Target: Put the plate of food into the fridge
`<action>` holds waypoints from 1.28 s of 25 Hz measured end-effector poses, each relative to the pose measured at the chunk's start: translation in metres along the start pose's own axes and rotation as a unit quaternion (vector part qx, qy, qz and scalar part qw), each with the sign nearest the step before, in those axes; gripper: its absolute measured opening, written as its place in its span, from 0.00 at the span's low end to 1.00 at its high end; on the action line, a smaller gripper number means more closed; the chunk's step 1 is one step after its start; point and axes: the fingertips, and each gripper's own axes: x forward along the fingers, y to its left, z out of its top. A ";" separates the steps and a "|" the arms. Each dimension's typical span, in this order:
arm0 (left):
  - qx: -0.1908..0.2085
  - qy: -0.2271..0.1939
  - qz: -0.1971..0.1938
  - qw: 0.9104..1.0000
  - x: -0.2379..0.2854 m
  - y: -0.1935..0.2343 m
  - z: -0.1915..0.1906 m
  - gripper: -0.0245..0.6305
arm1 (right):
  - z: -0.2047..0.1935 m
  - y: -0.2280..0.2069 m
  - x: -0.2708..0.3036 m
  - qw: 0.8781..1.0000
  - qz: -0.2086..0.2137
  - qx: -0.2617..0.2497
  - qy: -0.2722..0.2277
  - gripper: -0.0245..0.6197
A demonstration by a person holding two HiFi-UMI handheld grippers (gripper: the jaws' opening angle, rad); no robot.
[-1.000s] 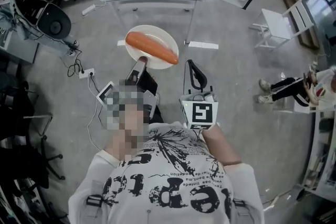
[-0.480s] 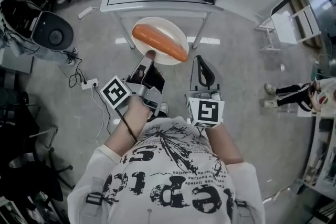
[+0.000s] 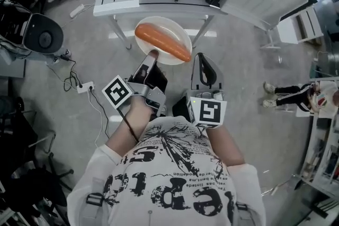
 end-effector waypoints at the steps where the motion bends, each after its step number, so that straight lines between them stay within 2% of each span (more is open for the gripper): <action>1: -0.001 0.000 0.002 1.000 0.008 0.002 0.001 0.07 | 0.000 -0.006 0.006 1.000 0.001 0.001 -0.002 0.04; 7: -0.009 -0.016 0.017 1.000 0.070 0.016 0.008 0.07 | -0.003 -0.053 0.066 0.998 0.020 0.051 -0.012 0.04; 11: 0.005 -0.033 0.011 0.999 0.122 0.009 0.016 0.07 | 0.008 -0.091 0.113 0.998 0.031 0.043 -0.031 0.04; 19: 0.014 -0.071 0.004 0.997 0.220 0.009 0.022 0.07 | 0.011 -0.153 0.195 0.995 0.083 0.032 -0.042 0.04; 24: 0.029 -0.087 0.019 0.996 0.290 0.019 0.027 0.07 | 0.004 -0.204 0.256 0.994 0.098 0.026 -0.042 0.04; 32: 0.026 -0.085 0.022 0.996 0.304 0.017 0.026 0.07 | 0.007 -0.212 0.267 0.993 0.105 0.032 -0.045 0.04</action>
